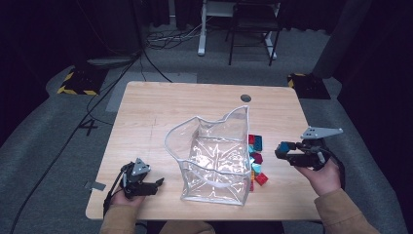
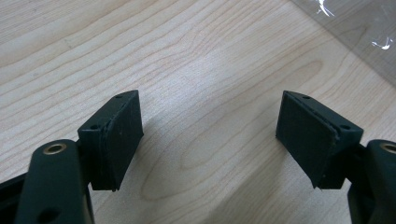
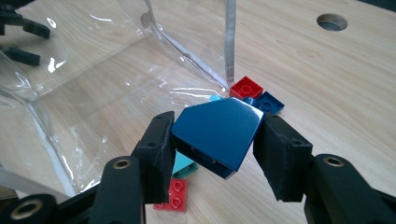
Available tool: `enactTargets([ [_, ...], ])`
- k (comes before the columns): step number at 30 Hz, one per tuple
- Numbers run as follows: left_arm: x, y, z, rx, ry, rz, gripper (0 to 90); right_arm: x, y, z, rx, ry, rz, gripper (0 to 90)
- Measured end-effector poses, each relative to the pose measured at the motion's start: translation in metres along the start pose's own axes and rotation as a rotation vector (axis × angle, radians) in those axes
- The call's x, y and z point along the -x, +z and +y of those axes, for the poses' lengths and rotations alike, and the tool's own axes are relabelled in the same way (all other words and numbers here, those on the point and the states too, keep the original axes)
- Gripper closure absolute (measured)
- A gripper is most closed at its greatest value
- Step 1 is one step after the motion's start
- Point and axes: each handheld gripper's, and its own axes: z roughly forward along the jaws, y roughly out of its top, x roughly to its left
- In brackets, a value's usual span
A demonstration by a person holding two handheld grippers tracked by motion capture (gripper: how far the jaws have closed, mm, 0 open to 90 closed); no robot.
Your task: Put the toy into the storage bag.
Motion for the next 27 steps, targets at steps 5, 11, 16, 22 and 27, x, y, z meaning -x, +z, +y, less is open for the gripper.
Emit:
enactTargets([
  [5,0.000,0.000,0.000,-0.002,-0.001,0.001,22.9,-0.002,-0.016,0.014,0.003,-0.021,-0.001,49.2],
  [11,0.001,0.000,0.000,-0.001,-0.006,0.003,22.9,-0.007,-0.026,0.034,0.022,-0.040,0.020,49.2],
  [16,0.002,-0.001,-0.001,-0.001,-0.011,0.008,22.8,-0.014,-0.034,0.054,0.060,-0.068,0.029,49.2],
  [22,0.002,-0.001,-0.001,-0.001,-0.012,0.006,22.7,-0.022,-0.035,0.071,0.079,-0.086,0.041,49.2],
  [27,0.002,-0.002,-0.001,-0.006,-0.005,0.004,22.1,-0.030,-0.045,0.085,0.121,-0.096,0.056,49.1],
])
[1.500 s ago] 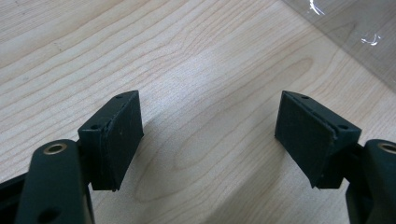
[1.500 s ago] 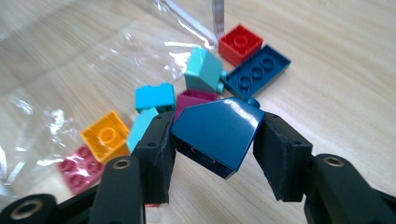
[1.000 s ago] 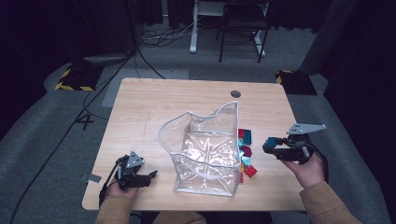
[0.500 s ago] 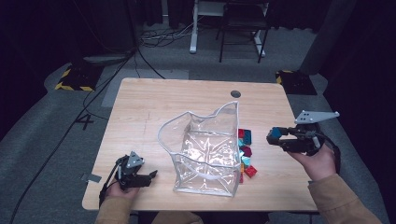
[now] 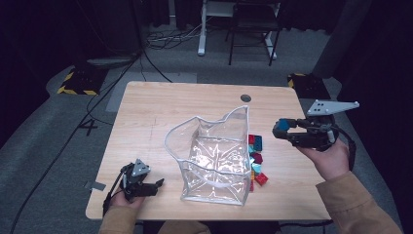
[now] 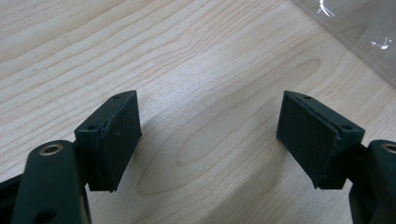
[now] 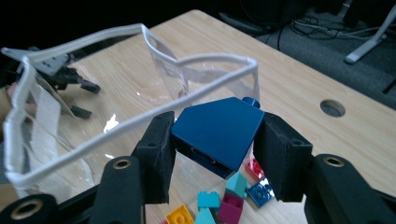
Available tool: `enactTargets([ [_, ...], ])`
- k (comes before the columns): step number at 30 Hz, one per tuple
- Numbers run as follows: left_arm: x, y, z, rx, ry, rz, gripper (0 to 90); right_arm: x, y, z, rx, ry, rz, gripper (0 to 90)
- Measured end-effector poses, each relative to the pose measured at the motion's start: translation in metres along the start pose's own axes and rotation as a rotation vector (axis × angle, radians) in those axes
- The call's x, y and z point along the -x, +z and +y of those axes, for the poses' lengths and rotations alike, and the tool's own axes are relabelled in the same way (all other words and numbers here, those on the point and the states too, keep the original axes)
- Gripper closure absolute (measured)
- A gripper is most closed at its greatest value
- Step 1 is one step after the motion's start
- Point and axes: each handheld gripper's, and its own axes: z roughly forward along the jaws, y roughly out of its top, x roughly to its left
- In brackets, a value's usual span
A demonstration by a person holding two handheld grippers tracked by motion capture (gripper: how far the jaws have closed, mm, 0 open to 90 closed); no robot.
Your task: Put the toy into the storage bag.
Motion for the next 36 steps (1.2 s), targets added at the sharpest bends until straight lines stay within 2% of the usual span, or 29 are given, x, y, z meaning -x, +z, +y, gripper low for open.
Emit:
enactTargets([
  [6,0.000,0.000,0.000,0.000,0.000,0.001,21.9,-0.009,-0.003,0.018,0.016,-0.033,0.020,49.2],
  [15,0.000,0.000,0.000,-0.001,-0.001,0.002,21.9,-0.024,0.010,0.044,0.026,-0.048,0.073,49.2],
  [22,0.000,0.000,0.000,0.001,-0.002,0.006,21.9,-0.041,0.034,0.066,0.001,-0.088,0.129,49.2],
  [24,0.000,0.000,0.000,0.001,-0.001,0.006,21.9,-0.046,0.046,0.073,-0.008,-0.099,0.157,49.2],
  [29,0.000,0.000,0.000,0.003,-0.003,0.001,21.8,-0.051,0.060,0.086,-0.030,-0.118,0.181,49.2],
  [36,0.000,0.000,0.000,0.002,-0.003,0.003,21.7,-0.055,0.079,0.098,-0.036,-0.108,0.221,49.2],
])
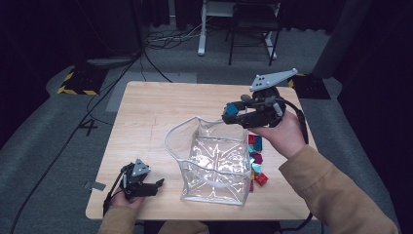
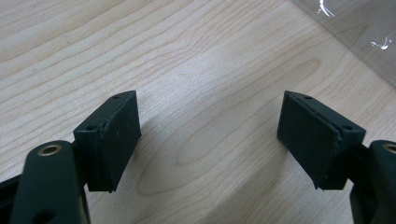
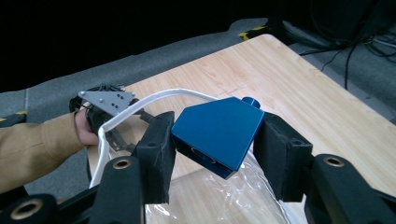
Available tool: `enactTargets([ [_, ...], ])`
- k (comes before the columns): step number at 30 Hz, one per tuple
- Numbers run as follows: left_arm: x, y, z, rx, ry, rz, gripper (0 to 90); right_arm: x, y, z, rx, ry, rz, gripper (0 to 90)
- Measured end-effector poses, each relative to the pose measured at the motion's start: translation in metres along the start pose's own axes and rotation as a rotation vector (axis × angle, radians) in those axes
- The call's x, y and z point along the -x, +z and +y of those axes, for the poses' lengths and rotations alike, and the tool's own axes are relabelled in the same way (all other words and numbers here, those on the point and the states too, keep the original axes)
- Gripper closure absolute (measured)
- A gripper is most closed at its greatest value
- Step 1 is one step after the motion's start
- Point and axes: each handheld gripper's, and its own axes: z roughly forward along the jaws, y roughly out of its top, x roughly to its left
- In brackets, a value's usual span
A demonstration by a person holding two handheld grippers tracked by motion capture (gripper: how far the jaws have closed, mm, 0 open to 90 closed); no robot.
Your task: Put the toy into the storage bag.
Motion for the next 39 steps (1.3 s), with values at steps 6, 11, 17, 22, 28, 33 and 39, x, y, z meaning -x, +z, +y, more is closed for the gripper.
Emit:
enactTargets([
  [6,0.000,0.000,0.000,0.000,0.000,0.000,21.7,-0.005,0.024,0.007,-0.054,-0.021,0.023,49.2],
  [11,0.000,0.000,0.000,-0.002,0.002,-0.005,21.7,-0.007,0.046,0.008,-0.110,-0.026,0.038,49.2],
  [17,0.000,0.000,0.000,-0.003,0.000,-0.008,21.6,-0.006,0.069,0.002,-0.182,-0.031,0.049,49.2],
  [22,0.001,0.000,0.000,-0.003,0.004,-0.004,22.0,-0.007,0.088,-0.006,-0.282,-0.004,0.054,49.2],
  [28,0.000,0.000,0.000,-0.004,0.005,-0.005,22.0,-0.013,0.108,-0.016,-0.398,-0.028,0.044,49.2],
  [33,0.000,0.000,0.000,-0.003,0.008,-0.006,21.9,-0.016,0.120,-0.022,-0.474,-0.031,0.032,49.2],
  [39,0.001,0.000,0.000,-0.002,0.009,-0.006,21.8,-0.016,0.122,-0.024,-0.490,-0.041,0.047,44.8],
])
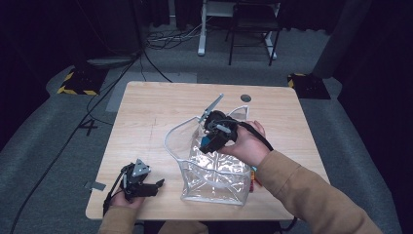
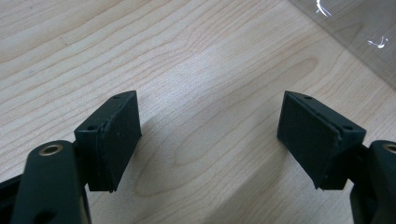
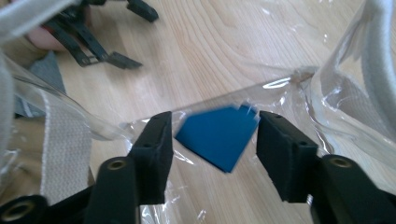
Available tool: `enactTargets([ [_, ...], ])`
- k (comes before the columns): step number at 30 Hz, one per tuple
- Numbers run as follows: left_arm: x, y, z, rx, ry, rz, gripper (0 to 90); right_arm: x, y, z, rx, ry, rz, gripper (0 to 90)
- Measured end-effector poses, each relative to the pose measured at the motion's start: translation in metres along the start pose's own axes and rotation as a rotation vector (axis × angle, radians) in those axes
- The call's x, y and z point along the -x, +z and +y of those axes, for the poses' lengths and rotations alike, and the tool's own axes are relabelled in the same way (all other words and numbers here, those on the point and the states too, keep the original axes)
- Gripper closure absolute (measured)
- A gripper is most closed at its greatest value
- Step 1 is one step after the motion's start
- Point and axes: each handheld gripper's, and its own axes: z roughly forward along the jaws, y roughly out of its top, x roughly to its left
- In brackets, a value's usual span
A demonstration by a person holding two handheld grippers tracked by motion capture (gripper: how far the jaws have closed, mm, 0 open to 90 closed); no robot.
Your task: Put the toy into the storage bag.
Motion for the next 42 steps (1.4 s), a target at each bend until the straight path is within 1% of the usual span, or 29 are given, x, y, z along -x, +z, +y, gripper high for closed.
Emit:
enactTargets([
  [1,0.000,0.000,0.000,0.000,0.000,0.000,21.8,0.001,-0.001,-0.001,0.015,0.003,0.009,43.0],
  [3,0.000,0.000,0.000,-0.002,0.001,-0.002,21.7,0.001,-0.005,-0.002,0.054,-0.012,0.002,38.3],
  [4,0.000,0.000,0.000,-0.002,0.001,-0.002,21.6,0.001,-0.008,-0.003,0.073,-0.016,0.000,38.7],
  [6,0.000,0.000,0.000,-0.002,0.000,-0.002,21.6,0.002,-0.013,-0.004,0.093,-0.011,0.006,38.8],
  [7,0.000,0.000,0.000,-0.001,-0.004,-0.003,21.6,0.002,-0.020,-0.006,0.124,-0.008,0.004,39.0],
  [8,0.000,0.000,0.000,-0.002,-0.001,-0.003,21.6,0.002,-0.020,-0.006,0.124,-0.008,0.004,39.0],
  [13,-0.001,0.001,0.001,-0.002,0.003,-0.005,21.2,0.005,-0.038,-0.013,0.181,-0.011,-0.013,40.8],
  [18,0.000,0.001,0.001,-0.002,-0.005,-0.005,21.0,0.009,-0.056,-0.022,0.243,0.008,-0.032,42.9],
  [20,-0.001,0.002,0.002,-0.001,-0.003,0.004,20.9,0.012,-0.063,-0.026,0.269,0.025,-0.040,43.0],
  [21,-0.001,0.002,0.003,-0.002,-0.004,0.003,20.7,0.014,-0.071,-0.029,0.287,0.039,-0.055,43.1],
  [22,-0.001,0.002,0.003,-0.002,-0.004,0.003,20.6,0.014,-0.071,-0.029,0.287,0.039,-0.055,43.1],
  [26,-0.001,0.003,0.003,-0.001,-0.006,0.001,20.6,0.019,-0.088,-0.040,0.347,0.072,-0.087,43.1],
  [31,-0.002,0.003,0.003,-0.003,-0.005,-0.003,20.5,0.029,-0.106,-0.054,0.388,0.123,-0.131,43.1],
  [34,-0.002,0.003,0.004,-0.004,-0.007,-0.003,20.5,0.037,-0.117,-0.064,0.408,0.147,-0.169,43.9],
  [38,-0.003,0.003,0.004,-0.004,-0.006,-0.002,20.5,0.049,-0.129,-0.081,0.441,0.188,-0.205,44.0],
  [39,-0.002,0.003,0.004,-0.004,-0.007,-0.003,20.5,0.053,-0.131,-0.086,0.447,0.197,-0.213,44.0],
  [42,-0.002,0.003,0.004,-0.004,-0.006,-0.002,20.5,0.069,-0.137,-0.101,0.449,0.226,-0.256,43.3],
])
